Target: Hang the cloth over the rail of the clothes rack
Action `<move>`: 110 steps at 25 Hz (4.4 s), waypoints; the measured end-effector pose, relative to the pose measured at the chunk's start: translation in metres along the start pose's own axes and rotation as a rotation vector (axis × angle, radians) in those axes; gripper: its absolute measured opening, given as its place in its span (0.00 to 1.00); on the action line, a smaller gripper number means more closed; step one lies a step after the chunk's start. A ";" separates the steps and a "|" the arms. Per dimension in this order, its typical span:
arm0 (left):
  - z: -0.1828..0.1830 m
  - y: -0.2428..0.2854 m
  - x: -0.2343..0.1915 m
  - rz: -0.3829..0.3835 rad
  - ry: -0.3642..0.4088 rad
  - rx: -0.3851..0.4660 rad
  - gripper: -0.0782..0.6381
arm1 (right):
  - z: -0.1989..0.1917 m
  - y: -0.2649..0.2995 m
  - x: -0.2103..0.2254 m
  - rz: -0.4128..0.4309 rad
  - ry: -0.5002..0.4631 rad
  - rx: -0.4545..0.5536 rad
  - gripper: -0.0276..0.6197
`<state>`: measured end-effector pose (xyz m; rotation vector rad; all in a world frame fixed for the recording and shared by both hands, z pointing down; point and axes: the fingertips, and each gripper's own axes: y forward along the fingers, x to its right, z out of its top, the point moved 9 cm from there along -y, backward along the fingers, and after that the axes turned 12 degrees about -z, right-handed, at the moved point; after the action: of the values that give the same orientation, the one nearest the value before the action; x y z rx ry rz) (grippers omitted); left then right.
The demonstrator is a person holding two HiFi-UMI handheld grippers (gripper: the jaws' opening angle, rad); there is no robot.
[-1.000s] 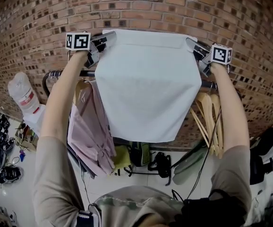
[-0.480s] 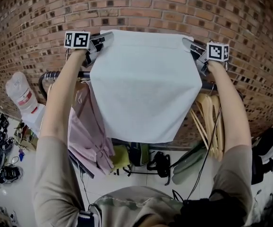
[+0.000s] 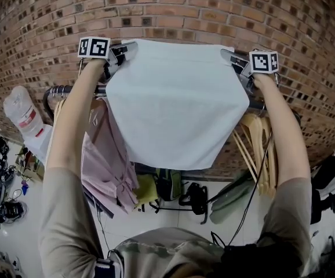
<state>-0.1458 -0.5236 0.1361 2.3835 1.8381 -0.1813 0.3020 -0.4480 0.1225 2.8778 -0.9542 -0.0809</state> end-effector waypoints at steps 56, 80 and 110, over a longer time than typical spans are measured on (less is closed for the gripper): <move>-0.045 0.018 0.023 -0.096 -0.070 -0.303 0.50 | -0.025 -0.010 -0.014 0.028 0.042 -0.176 0.07; -0.043 0.013 0.022 -0.176 -0.113 -0.258 0.66 | -0.033 -0.009 -0.001 -0.077 0.078 -0.243 0.07; 0.037 0.005 0.088 -0.264 0.015 0.067 0.79 | -0.032 -0.002 -0.007 -0.021 0.050 -0.250 0.07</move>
<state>-0.1192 -0.4473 0.0843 2.1791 2.1820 -0.2544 0.3010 -0.4394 0.1540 2.6478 -0.8396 -0.1197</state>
